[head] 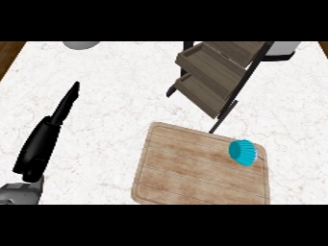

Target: Pick the croissant from the cutting board and place it in the tiered basket

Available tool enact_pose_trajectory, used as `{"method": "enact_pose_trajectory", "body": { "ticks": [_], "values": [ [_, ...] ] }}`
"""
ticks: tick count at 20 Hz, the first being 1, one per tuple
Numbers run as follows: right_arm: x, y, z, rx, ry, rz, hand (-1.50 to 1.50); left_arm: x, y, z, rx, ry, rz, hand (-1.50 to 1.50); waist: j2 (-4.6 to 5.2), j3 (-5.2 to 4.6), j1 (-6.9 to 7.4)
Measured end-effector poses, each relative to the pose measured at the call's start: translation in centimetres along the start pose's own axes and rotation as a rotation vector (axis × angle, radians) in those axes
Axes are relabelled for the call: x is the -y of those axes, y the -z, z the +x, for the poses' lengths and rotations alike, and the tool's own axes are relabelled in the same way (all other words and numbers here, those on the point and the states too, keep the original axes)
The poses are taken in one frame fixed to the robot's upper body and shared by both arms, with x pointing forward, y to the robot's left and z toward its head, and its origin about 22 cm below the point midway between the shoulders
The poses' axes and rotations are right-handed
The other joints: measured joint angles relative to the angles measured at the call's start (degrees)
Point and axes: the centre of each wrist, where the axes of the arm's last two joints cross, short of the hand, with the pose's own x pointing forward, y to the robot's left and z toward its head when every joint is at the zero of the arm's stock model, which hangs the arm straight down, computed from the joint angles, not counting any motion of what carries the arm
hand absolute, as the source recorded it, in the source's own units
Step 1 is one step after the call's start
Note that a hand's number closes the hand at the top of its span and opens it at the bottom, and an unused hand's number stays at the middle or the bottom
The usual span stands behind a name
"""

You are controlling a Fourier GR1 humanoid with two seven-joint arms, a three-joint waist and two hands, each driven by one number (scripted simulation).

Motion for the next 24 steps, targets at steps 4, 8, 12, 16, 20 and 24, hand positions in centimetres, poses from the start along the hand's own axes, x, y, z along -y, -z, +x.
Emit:
{"method": "enact_pose_trajectory", "body": {
  "ticks": [4,8,12,16,20,24],
  "values": [
    [-0.4,2.2,2.6,-0.014,0.013,0.009,1.5,0.0,0.7,0.1,0.006,0.001,-0.005,0.0,0.26,-0.04,0.69],
    [-1.8,4.8,5.4,-0.036,0.042,0.055,1.5,0.3,1.1,0.2,0.012,-0.001,-0.011,0.0,0.45,-0.01,1.29],
    [-3.8,7.4,8.3,-0.063,0.058,0.107,1.5,0.4,1.2,0.2,0.012,-0.001,-0.015,0.0,0.58,0.09,1.5],
    [-7.0,9.6,10.8,-0.098,0.057,0.152,1.5,0.4,1.1,0.3,0.011,-0.008,-0.012,0.0,0.67,0.23,1.41],
    [-10.5,11.4,12.4,-0.143,0.091,0.173,1.5,0.5,1.1,0.5,0.02,-0.009,-0.016,0.0,0.86,0.31,1.46],
    [-13.8,12.8,12.9,-0.181,0.223,0.183,-1.5,0.3,0.8,0.1,0.022,-0.006,-0.019,0.0,1.06,0.39,1.49]
  ]
}}
